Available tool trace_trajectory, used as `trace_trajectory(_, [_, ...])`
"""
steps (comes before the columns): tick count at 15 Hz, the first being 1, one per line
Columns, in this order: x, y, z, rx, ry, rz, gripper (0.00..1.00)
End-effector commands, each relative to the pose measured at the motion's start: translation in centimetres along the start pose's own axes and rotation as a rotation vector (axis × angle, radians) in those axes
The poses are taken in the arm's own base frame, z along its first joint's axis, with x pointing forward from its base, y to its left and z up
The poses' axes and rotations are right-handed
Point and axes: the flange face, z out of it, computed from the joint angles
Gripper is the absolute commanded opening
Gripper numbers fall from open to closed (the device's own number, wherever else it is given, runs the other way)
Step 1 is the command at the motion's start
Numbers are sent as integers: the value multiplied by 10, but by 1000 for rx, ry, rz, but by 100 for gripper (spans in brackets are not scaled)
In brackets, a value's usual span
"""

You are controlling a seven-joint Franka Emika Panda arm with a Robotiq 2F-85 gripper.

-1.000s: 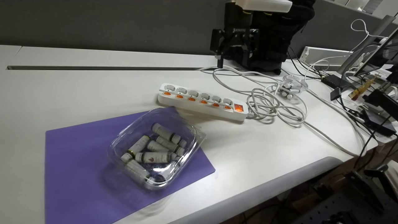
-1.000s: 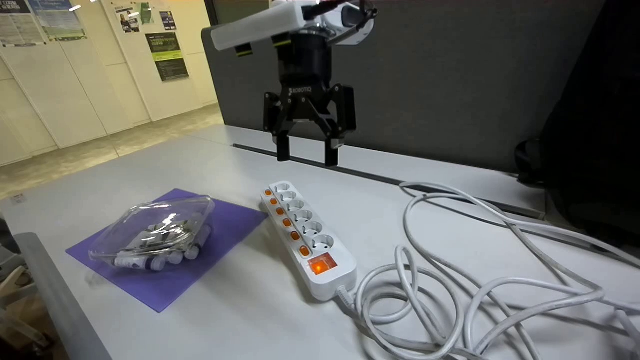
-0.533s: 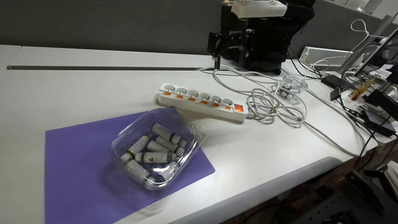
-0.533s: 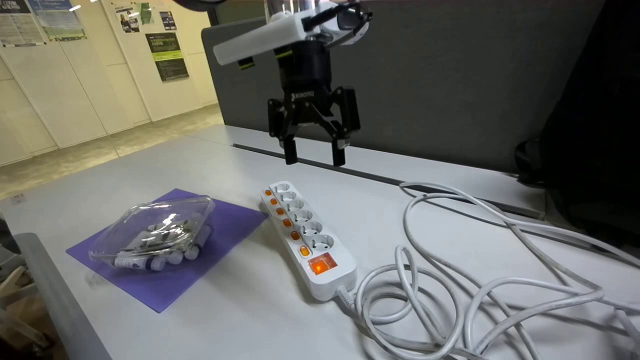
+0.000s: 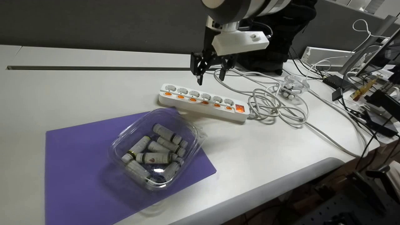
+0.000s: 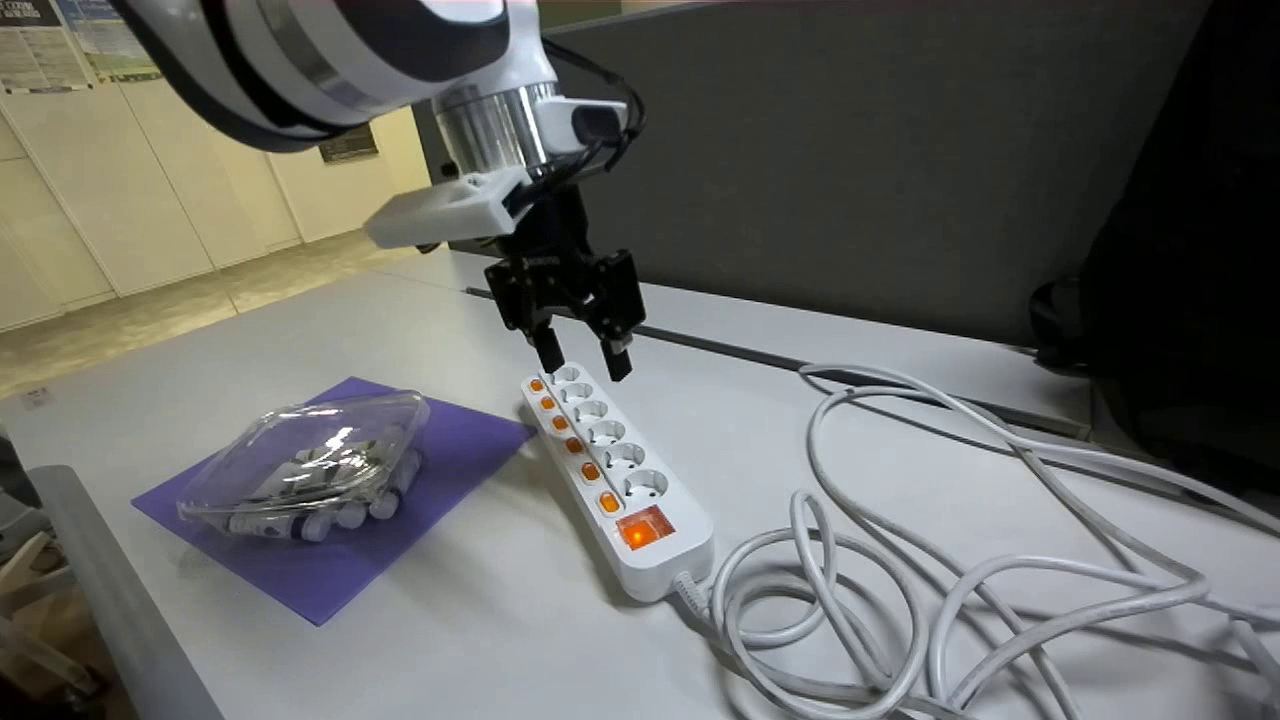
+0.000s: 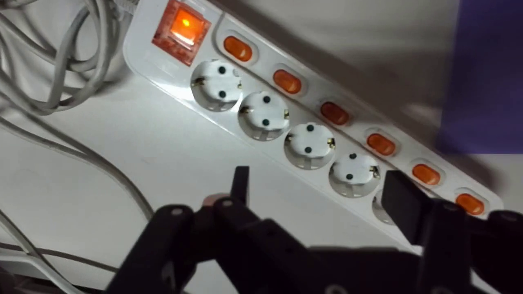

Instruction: Press the fourth and third switch from the left on the extension cable

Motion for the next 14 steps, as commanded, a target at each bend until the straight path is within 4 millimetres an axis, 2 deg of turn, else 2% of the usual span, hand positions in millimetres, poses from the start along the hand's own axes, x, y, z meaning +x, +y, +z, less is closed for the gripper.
trace_trajectory(1, [-27, 0, -16, 38, 65, 38, 53])
trace_trajectory(5, [-31, 10, -17, 66, 93, 78, 24])
trace_trajectory(8, [-27, 16, -13, 84, 84, 94, 4])
trace_trajectory(10, [-24, 19, -10, 102, 69, 99, 0])
trace_trajectory(14, [-26, 19, -5, 103, 62, 92, 1])
